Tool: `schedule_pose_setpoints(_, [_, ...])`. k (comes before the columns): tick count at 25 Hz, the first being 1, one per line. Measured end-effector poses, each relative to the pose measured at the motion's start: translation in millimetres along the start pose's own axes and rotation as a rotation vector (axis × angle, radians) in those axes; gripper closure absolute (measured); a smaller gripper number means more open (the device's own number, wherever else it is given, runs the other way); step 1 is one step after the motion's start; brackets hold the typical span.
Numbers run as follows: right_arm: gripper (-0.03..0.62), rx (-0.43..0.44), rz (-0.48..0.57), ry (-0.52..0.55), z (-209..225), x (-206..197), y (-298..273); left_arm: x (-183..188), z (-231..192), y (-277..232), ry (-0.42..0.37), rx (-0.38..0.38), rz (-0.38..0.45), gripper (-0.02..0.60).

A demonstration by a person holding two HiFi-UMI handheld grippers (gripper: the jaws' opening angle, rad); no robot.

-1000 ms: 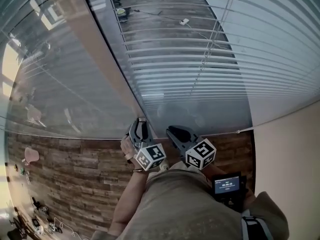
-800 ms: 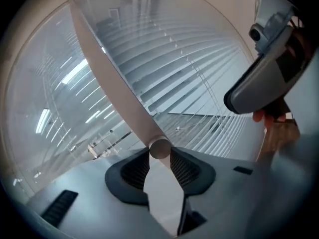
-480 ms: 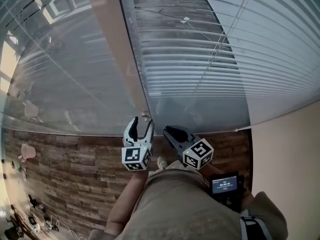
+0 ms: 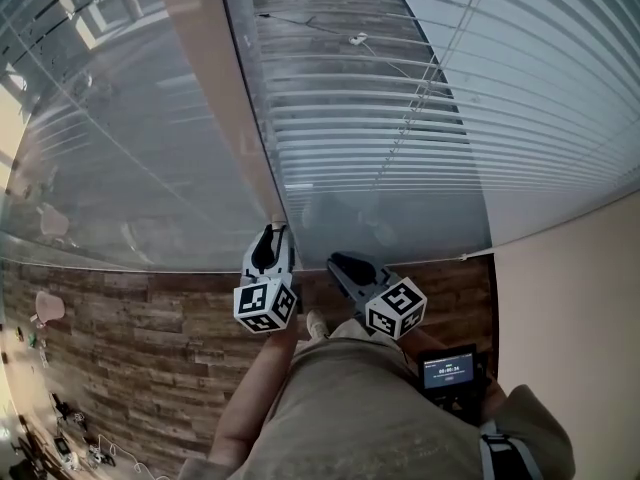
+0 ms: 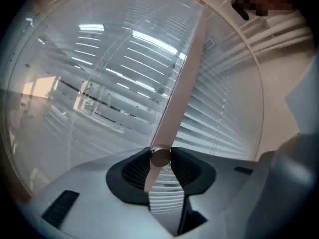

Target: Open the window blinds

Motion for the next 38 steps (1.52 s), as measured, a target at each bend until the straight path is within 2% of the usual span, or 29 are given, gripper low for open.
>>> schedule_pose_setpoints(3, [0.542,0.000,-0.014,-0.002,4,-3,5,2,2,-1,0.019,0.061,0.010,0.445])
schedule_pose_setpoints(5, [0.542,-0.005,-0.021,-0.005,9,-8,7,0,3,0,0.002,0.092,0.004,0.446])
schedule_pose_setpoints(9, [0.542,-0.003,-0.022,-0.010,10,-14,6,-5,2,5,-0.152,0.124,-0.020,0.448])
schedule_pose_setpoints(14, [0.542,0.012,-0.028,-0.003,13,-10,6,-2,8,-1,-0.268,0.128,-0.024,0.448])
schedule_pose_setpoints(19, [0.542,0.011,-0.031,-0.016,11,-17,7,-4,12,0,-0.417,0.118,-0.070,0.446])
schedule_pose_setpoints(23, [0.542,0.018,-0.041,-0.018,5,-31,6,-11,12,2,-0.480,0.105,-0.096,0.446])
schedule_pose_setpoints(27, [0.542,0.023,-0.045,-0.014,-5,-30,2,-6,9,4,-0.479,0.095,-0.125,0.446])
schedule_pose_setpoints(30, [0.542,0.021,-0.043,-0.015,-5,-27,0,-5,9,0,-0.515,0.097,-0.142,0.446])
schedule_pose_setpoints(33, [0.542,0.015,-0.042,-0.015,-6,-22,-3,-6,7,-2,-0.573,0.104,-0.148,0.445])
schedule_pose_setpoints(38, [0.542,0.011,-0.040,-0.011,-8,-15,-3,-7,11,-4,-0.722,0.127,-0.155,0.446])
Point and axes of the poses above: the fingertips, and each gripper's own axes: y backward along the fingers, z to its right, x out of its top, the point moved 5 cm from there along y, backward along the fingers, and after that the axes turned 4 degrees about -x, right-handed, at the moved point
